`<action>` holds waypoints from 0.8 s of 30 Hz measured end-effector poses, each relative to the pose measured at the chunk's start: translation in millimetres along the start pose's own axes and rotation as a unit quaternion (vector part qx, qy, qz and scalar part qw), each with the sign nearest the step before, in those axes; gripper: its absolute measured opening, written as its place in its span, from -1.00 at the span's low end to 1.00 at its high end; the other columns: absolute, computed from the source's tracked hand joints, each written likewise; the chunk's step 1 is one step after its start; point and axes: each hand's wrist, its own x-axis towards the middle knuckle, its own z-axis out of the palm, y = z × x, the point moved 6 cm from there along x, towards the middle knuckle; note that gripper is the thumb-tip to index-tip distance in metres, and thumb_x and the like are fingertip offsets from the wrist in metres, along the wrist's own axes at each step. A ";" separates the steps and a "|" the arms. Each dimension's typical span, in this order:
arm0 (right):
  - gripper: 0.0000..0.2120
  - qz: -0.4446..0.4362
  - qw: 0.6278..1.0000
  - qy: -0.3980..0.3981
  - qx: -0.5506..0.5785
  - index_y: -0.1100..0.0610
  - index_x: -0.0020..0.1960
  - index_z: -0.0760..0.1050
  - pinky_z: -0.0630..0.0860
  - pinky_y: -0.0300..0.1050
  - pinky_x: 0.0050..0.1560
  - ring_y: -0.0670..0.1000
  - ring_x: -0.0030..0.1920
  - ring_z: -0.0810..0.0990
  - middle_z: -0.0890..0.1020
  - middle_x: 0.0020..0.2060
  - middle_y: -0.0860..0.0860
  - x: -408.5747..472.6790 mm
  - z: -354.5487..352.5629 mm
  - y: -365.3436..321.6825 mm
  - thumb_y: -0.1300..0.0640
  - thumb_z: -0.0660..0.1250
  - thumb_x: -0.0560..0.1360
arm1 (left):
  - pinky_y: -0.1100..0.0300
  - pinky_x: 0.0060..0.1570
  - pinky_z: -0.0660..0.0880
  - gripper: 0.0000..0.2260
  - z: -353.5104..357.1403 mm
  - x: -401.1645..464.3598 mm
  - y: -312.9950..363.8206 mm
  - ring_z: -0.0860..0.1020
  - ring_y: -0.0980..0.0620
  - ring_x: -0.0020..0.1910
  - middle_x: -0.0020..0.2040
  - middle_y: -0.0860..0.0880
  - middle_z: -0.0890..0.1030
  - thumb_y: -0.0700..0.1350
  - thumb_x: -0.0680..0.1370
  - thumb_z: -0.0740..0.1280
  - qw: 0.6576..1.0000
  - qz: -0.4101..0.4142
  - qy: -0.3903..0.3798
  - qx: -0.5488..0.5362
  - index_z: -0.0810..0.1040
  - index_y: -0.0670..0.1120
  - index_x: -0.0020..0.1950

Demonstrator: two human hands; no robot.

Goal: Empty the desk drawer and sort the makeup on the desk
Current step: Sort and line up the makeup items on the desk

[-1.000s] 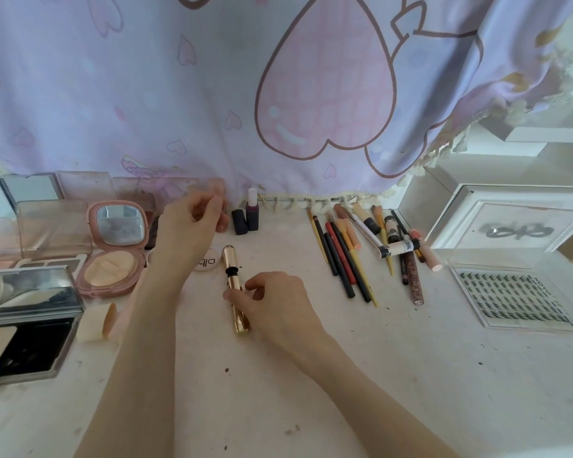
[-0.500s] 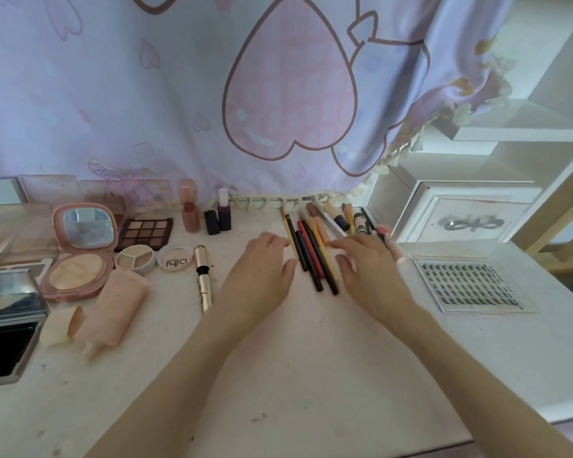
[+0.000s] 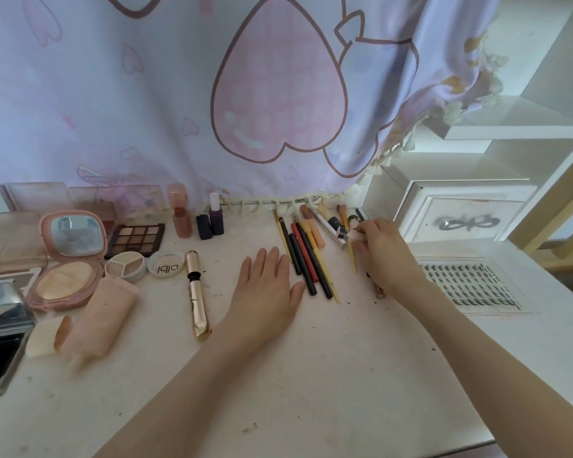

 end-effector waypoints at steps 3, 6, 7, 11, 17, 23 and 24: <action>-0.76 0.005 0.993 0.076 0.090 0.28 0.17 0.47 0.38 -0.06 0.01 0.16 0.00 0.51 0.58 -0.03 0.17 -5.0 -11.2 -17.3 0.16 0.22 0.58 | 0.03 0.47 -0.22 -0.46 -0.4 0.0 -0.8 -0.18 -0.04 0.51 0.54 -0.07 -0.11 0.13 0.62 -0.14 1.000 0.000 0.009 -0.014 -0.11 -0.10 0.52; -0.81 0.069 0.955 0.095 0.272 0.14 0.03 0.58 0.38 -0.21 -0.12 -0.15 -0.35 0.48 0.57 -0.37 -0.02 -10.8 -16.3 -34.2 0.05 0.27 0.55 | 0.06 0.48 -0.10 -0.46 -6.4 -0.1 -2.6 -0.02 -0.02 0.51 0.53 -0.07 0.05 0.15 0.61 -0.12 0.995 -0.008 0.042 -0.087 -0.09 -0.08 0.52; -0.84 0.101 0.927 0.082 0.351 0.12 -0.04 0.56 0.37 -0.26 -0.18 -0.17 -0.43 0.45 0.53 -0.45 -0.05 -13.1 -12.3 -37.9 0.04 0.28 0.54 | 0.07 0.45 0.03 -0.45 -11.2 0.3 -4.1 0.11 -0.03 0.48 0.50 -0.08 0.17 0.15 0.61 -0.08 0.989 -0.013 0.067 -0.134 -0.09 -0.06 0.52; -0.73 0.180 0.806 0.031 0.564 0.23 -0.16 0.46 0.27 -0.28 -0.45 -0.12 -0.55 0.29 0.40 -0.50 -0.01 -23.5 7.2 -48.1 0.01 0.35 0.49 | 0.16 0.08 0.41 -0.45 -34.8 1.3 -13.1 0.48 0.07 0.12 0.23 0.02 0.46 0.10 0.58 0.11 0.936 -0.020 0.177 -0.302 -0.01 0.02 0.50; -0.65 0.186 0.671 -0.073 0.714 0.14 -0.35 0.53 0.11 -0.30 -0.60 -0.10 -0.57 0.21 0.36 -0.49 0.02 -31.5 18.7 -64.2 -0.01 0.27 0.53 | 0.41 -0.26 0.32 -0.82 -47.5 -7.8 4.0 0.42 0.30 -0.22 -0.19 0.20 0.38 -0.06 0.58 0.19 0.920 0.129 0.216 -0.300 0.32 0.04 0.17; -0.56 0.204 0.712 -0.124 0.660 0.19 -0.32 0.40 0.08 -0.28 -0.57 -0.09 -0.58 0.17 0.28 -0.57 -0.03 -43.8 27.5 -74.2 -0.14 0.17 0.55 | 0.35 -0.31 0.31 -0.95 -52.4 -6.0 -3.2 0.42 0.22 -0.27 -0.25 0.16 0.40 -0.01 0.59 0.12 0.919 0.093 0.225 -0.311 0.30 0.04 -0.03; -0.56 0.204 0.711 -0.122 0.662 0.15 -0.37 0.33 0.06 -0.27 -0.56 -0.09 -0.58 0.14 0.23 -0.58 -0.06 -43.8 27.3 -75.6 -0.13 0.17 0.55 | 0.31 -0.36 0.27 -0.89 -52.9 -5.9 -4.7 0.40 0.18 -0.33 -0.31 0.13 0.38 0.02 0.59 0.09 0.926 0.081 0.222 -0.295 0.29 0.02 -0.08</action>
